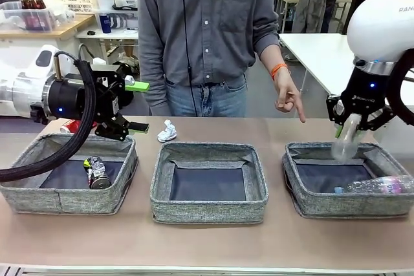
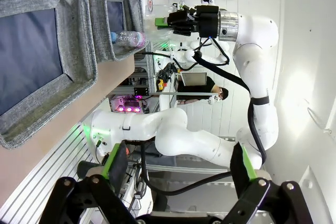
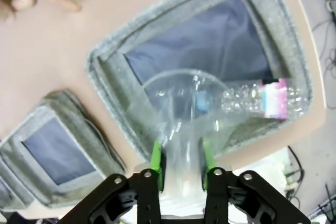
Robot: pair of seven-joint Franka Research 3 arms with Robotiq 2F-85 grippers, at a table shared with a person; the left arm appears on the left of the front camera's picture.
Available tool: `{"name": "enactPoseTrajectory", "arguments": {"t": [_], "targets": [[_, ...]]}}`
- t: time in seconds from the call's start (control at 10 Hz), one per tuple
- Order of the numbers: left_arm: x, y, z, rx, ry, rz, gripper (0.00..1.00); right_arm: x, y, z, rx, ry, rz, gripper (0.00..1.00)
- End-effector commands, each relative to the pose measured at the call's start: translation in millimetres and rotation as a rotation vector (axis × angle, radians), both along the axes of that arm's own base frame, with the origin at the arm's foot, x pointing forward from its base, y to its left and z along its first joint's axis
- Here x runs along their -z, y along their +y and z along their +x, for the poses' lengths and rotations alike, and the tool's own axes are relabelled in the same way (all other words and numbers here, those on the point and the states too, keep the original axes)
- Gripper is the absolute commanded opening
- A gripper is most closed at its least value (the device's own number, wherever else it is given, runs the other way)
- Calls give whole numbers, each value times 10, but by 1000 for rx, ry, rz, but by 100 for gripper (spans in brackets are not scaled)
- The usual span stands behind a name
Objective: Sort the waste into the appropriate baskets.
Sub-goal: Place the picked waste into the Fabric basket indicated by the person.
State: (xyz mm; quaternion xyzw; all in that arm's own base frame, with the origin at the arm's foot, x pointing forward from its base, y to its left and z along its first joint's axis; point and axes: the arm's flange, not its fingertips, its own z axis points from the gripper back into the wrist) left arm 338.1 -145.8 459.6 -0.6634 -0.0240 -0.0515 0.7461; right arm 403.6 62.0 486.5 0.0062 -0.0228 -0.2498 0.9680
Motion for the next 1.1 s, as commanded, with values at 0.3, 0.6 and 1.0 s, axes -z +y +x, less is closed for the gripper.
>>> {"name": "enactPoseTrajectory", "arguments": {"t": [0.3, 0.6, 1.0], "targets": [[-28, -14, -5, -8, 8, -5, 100, -43, -8, -73, 67, -68, -18, 100], [-28, -14, -5, -8, 8, -5, 100, -153, 55, -48, 25, -120, 59, 100], [-28, -14, -5, -8, 8, -5, 100, -480, 607, 197, -213, -287, 586, 100]]}}
